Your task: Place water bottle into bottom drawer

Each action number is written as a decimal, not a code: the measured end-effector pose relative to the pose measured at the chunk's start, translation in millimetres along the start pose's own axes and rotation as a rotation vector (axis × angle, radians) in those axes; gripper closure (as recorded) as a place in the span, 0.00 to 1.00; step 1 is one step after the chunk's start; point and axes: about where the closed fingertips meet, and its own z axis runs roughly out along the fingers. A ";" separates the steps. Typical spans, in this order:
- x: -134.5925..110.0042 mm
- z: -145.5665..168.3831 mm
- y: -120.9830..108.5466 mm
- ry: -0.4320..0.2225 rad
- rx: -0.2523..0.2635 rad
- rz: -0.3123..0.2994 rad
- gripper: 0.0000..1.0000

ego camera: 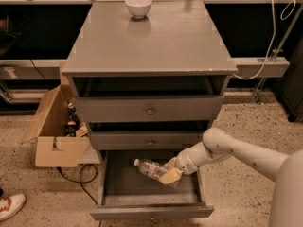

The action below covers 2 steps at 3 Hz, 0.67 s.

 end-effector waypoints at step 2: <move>72.1 80.5 -51.8 0.007 0.060 0.109 1.00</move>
Offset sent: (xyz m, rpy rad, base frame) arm 0.0177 0.0005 -0.1906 -0.1209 0.0188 -0.2503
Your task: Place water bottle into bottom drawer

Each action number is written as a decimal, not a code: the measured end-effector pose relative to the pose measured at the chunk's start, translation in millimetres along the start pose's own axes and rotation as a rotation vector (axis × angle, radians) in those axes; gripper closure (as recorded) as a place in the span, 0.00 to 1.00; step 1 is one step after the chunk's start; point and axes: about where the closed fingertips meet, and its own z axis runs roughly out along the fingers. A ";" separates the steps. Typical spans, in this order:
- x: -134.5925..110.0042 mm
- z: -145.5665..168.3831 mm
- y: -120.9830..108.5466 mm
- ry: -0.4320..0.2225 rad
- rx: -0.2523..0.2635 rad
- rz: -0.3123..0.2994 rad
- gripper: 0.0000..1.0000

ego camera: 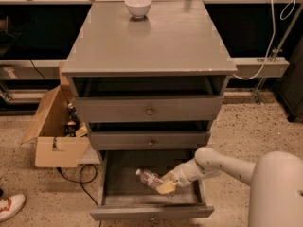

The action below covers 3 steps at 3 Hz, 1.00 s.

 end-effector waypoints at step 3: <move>34.5 69.4 -70.2 -0.039 0.135 0.118 0.43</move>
Offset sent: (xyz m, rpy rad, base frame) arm 0.0289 -0.0078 -0.1138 -0.1111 0.0240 -0.2129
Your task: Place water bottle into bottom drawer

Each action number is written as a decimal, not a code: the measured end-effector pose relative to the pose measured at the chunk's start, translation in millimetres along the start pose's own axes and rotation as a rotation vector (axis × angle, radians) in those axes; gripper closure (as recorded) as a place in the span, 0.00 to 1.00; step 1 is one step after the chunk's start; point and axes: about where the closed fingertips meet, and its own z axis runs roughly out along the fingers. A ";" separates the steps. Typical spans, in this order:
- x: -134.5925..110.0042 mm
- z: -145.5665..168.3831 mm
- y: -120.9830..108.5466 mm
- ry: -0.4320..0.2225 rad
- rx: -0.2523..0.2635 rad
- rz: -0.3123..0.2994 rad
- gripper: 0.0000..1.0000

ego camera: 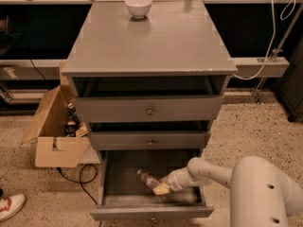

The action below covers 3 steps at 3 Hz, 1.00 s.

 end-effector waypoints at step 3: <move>-13.5 -46.9 -27.1 -0.226 -0.003 -0.008 0.00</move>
Offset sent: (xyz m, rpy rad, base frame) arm 0.0310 -0.0136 0.0112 0.1538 -0.0863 -0.0816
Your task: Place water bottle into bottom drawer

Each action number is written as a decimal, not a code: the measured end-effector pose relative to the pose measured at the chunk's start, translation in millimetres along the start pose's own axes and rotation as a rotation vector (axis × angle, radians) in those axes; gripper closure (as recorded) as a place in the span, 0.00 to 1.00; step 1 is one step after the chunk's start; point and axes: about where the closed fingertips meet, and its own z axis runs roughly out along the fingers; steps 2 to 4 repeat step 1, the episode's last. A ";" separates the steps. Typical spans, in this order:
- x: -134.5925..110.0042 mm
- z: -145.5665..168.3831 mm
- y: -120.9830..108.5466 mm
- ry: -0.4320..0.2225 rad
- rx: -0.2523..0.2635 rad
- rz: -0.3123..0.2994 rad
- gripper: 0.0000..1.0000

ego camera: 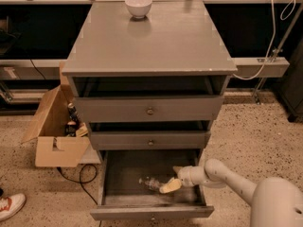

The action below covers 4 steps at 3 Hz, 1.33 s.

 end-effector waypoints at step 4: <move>-6.4 -72.3 -2.1 -0.097 0.010 -0.020 0.00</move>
Offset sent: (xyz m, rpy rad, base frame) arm 0.0000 0.0000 0.0000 0.0000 0.0000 0.0000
